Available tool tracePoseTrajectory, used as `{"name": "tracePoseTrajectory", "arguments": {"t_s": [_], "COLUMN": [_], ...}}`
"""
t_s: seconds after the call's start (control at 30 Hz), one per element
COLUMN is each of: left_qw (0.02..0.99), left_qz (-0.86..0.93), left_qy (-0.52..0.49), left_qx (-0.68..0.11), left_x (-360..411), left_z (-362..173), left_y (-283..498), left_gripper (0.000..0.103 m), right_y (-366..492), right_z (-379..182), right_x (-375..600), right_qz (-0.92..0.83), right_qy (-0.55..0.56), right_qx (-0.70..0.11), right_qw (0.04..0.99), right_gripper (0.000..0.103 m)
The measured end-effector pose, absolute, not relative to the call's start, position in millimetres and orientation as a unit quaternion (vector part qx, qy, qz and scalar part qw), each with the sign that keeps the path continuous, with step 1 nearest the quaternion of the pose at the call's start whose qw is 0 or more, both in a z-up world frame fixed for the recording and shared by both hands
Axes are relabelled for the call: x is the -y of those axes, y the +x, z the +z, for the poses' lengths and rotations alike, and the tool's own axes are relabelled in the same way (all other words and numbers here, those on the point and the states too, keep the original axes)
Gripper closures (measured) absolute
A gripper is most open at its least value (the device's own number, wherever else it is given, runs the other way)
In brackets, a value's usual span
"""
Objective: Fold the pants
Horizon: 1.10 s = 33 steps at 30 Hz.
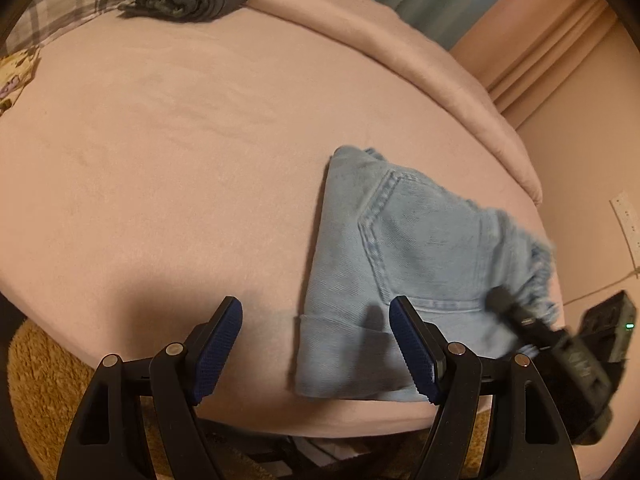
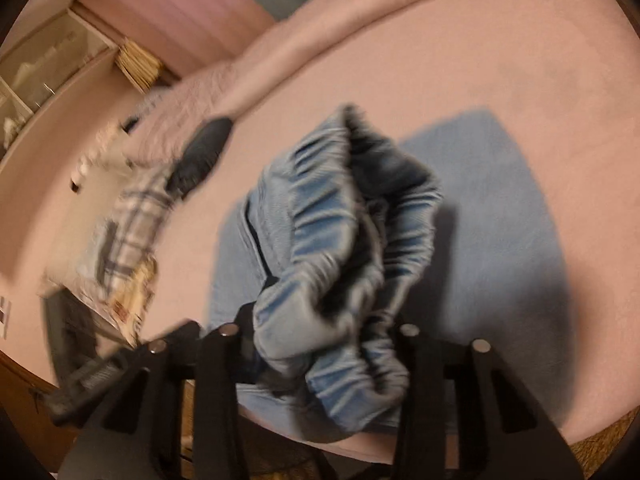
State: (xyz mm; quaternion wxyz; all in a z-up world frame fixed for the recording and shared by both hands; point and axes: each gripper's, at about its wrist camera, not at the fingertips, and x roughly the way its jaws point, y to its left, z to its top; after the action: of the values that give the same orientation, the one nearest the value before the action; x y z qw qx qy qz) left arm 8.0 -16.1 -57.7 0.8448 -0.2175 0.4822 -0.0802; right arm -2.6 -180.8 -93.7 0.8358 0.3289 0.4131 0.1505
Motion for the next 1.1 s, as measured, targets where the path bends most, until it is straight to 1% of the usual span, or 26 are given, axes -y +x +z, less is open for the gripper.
{"name": "tracePoseTrajectory", "arguments": {"t_s": [0.1,0.2,0.27,0.33,0.43,0.5,0.57,0.67,0.77,0.83,0.93,1.0,1.1], "left_qw": [0.854,0.853,0.847,0.842,0.852,0.852,0.851,0.858,0.87,0.88,0.888,0.881,0.855], "left_qz": [-0.087,-0.083,-0.078,-0.072,-0.068,-0.062,-0.058,-0.071,-0.093,-0.101,-0.126,-0.146,-0.128], "left_qy": [-0.204,-0.193,-0.188,-0.181,-0.16,-0.153,-0.149,-0.142,-0.149,-0.143,-0.132,-0.125,-0.11], "left_qx": [-0.47,-0.477,-0.491,-0.503,-0.495,-0.497,-0.5,-0.489,-0.462,-0.442,-0.422,-0.431,-0.49], "left_x": [20.2,26.2,30.3,34.1,40.0,41.8,39.7,42.0,43.5,48.0,59.4,67.7,80.2], "left_z": [-56.1,-65.7,-77.2,-86.6,-88.4,-88.6,-86.2,-76.7,-60.1,-49.1,-40.6,-45.7,-75.3], "left_y": [7.3,11.4,14.8,17.7,18.1,19.5,18.2,18.3,27.3,35.8,53.8,68.9,102.0], "left_gripper": [0.028,0.028,0.028,0.028,0.028,0.028,0.028,0.037,0.038,0.041,0.041,0.041,0.041], "right_y": [-21.5,-31.1,-30.1,-23.7,-14.5,-16.4,-13.6,-17.9,-22.9,-26.0,-27.1,-27.0,-22.0], "right_z": [-58.6,-43.0,-53.1,-76.1,-110.9,-109.2,-103.0,-87.2,-75.1,-71.8,-66.2,-67.4,-74.0], "right_x": [196.6,206.0,208.9,209.2,209.2,211.9,214.8,212.2,206.4,208.4,214.6,221.0,221.5], "right_qz": [0.136,0.105,0.085,0.048,0.017,0.023,0.014,-0.003,-0.014,-0.029,-0.053,-0.052,-0.047], "right_qy": [0.324,0.31,0.296,0.287,0.263,0.269,0.262,0.242,0.209,0.19,0.154,0.159,0.174], "right_qx": [-0.359,-0.339,-0.354,-0.389,-0.446,-0.434,-0.45,-0.446,-0.439,-0.432,-0.418,-0.422,-0.43], "right_qw": [0.865,0.882,0.883,0.874,0.855,0.859,0.854,0.862,0.874,0.881,0.894,0.891,0.885], "right_gripper": [0.07,0.07,0.07,0.069,0.066,0.061,0.054,0.05,0.049,0.049,0.049,0.049,0.049]}}
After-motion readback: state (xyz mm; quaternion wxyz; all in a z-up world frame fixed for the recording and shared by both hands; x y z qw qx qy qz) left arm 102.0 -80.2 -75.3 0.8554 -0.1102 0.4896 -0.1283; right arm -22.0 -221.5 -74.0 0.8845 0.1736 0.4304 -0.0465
